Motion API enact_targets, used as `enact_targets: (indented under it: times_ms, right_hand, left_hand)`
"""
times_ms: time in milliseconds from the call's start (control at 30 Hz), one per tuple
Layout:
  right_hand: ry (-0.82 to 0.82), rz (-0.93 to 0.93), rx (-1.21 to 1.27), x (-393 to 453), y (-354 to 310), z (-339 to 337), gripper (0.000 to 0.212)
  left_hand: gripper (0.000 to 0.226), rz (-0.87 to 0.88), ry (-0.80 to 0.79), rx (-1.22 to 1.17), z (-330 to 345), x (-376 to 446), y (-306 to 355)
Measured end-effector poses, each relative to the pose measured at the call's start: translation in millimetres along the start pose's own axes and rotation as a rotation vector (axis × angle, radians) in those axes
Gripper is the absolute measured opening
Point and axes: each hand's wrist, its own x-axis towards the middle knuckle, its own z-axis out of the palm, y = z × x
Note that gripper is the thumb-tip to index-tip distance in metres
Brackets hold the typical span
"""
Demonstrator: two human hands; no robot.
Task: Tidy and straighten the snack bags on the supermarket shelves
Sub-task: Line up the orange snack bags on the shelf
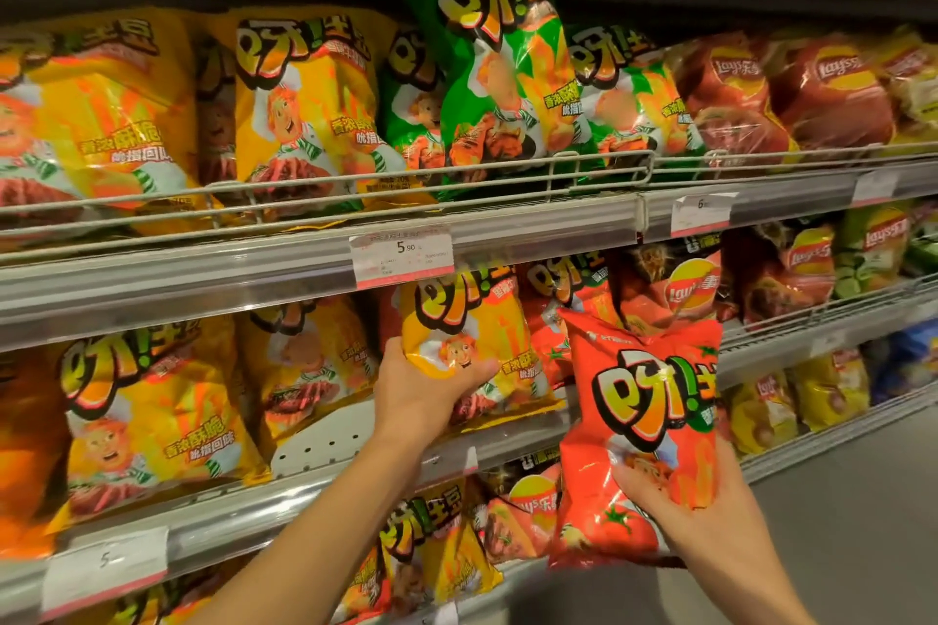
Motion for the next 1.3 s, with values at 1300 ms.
enact_targets:
  times_ms: [1300]
  right_hand:
    - [-0.229, -0.253, -0.065, 86.5, -48.0, 139.8, 0.125]
  left_hand:
    - [0.092, 0.265, 0.145, 0.303, -111.1, 2.0, -48.7]
